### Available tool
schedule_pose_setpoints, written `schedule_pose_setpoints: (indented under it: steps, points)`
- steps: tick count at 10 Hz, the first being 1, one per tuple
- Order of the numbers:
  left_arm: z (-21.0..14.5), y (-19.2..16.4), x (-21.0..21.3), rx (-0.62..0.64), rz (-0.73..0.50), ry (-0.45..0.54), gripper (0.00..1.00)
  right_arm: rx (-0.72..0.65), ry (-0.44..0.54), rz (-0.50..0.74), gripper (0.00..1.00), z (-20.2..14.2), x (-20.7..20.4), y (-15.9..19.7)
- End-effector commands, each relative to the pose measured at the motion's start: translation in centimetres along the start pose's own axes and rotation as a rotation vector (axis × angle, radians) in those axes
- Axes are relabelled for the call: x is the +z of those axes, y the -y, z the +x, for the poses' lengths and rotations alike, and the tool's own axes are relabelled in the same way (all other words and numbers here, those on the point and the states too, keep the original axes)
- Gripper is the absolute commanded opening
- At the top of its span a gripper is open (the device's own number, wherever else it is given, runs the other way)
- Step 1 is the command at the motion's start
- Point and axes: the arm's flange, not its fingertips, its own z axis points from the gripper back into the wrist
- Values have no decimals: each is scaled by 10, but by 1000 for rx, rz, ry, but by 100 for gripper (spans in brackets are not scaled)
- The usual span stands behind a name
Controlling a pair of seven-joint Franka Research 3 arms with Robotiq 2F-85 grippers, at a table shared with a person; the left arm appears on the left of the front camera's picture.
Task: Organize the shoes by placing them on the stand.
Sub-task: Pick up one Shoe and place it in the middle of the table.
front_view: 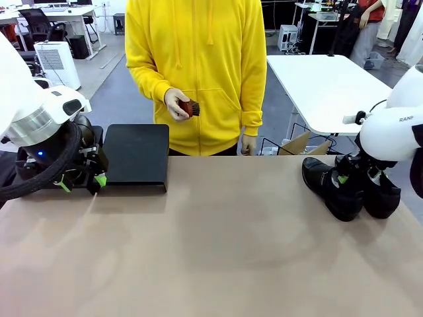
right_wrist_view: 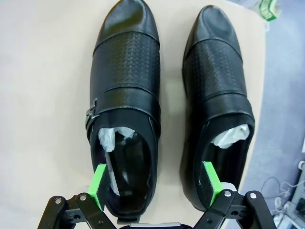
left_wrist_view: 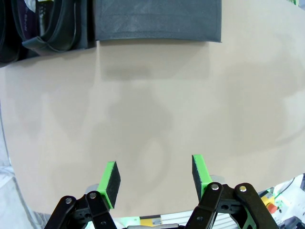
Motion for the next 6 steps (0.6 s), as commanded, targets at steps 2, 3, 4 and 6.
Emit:
schedule_pose_setpoints:
  steps: [2, 3, 4, 6]
  points:
    - [-1, -1, -1, -6, -5, 8, 78, -11, 53, 33, 75, 1, 8, 10]
    - [-1, -1, -1, -6, -5, 8, 78, -8, 44, 31, 75, 1, 7, 9]
    - [-1, -1, -1, -6, -5, 8, 78, 5, 44, 22, 75, 2, 5, 7]
    - [-1, -1, -1, -6, -5, 8, 78, 13, 50, 9, 75, 9, -3, 5]
